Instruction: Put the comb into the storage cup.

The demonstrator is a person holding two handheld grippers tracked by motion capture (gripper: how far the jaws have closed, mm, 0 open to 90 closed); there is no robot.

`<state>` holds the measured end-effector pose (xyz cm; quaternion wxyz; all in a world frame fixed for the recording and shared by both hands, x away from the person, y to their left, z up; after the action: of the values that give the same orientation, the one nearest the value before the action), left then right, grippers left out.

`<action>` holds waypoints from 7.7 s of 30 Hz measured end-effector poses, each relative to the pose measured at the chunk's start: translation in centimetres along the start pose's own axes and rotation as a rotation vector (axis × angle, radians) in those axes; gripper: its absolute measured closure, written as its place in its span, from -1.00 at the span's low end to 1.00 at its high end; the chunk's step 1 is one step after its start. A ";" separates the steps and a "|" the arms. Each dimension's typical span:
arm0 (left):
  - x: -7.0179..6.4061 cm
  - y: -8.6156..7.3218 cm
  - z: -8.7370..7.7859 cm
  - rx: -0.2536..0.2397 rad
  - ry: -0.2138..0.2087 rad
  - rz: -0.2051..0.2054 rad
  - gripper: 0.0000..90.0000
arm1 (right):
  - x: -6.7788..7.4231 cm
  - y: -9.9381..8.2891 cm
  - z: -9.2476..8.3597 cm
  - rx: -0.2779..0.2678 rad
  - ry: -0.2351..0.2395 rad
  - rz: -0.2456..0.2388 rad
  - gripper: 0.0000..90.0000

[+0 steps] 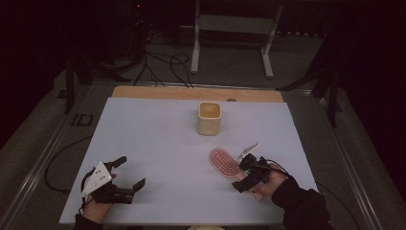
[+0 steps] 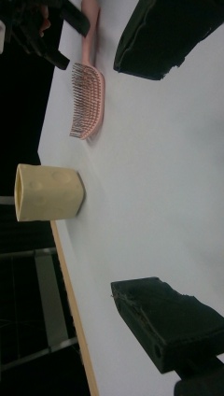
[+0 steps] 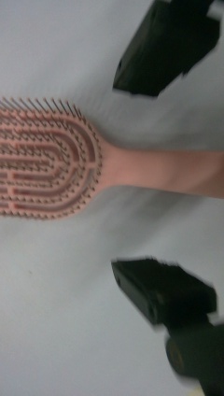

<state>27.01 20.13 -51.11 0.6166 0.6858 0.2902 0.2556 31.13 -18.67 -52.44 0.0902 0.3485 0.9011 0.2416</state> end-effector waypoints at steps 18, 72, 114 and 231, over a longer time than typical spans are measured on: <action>0.0 0.1 -0.1 -0.007 0.001 -0.003 -1.00 | -0.3 -0.5 1.6 0.093 -0.027 0.010 0.08; 0.1 -0.2 0.1 0.011 -0.005 -0.007 -1.00 | -0.4 0.9 1.6 0.032 -0.069 0.055 0.56; 0.0 -0.4 0.3 0.019 -0.004 -0.010 -1.00 | 0.3 2.3 -0.2 -0.497 -0.011 0.059 0.57; -8.8 15.6 17.6 0.286 -0.147 -0.368 -1.00 | 0.6 2.2 -3.5 -0.817 0.025 0.089 0.58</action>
<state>34.64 0.50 -37.42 0.5687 0.7185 0.3979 0.0446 30.82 -18.18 -48.29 0.1998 0.3199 0.7162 0.5872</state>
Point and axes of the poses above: each handheld gripper's, and its own axes: z roughly forward along the jaws, y roughly out of its top, x roughly to its left, the point moved 6 cm from there along z, roughly forward along the jaws, and after that the axes turned 9 degrees about -x, right-handed, at the moved point
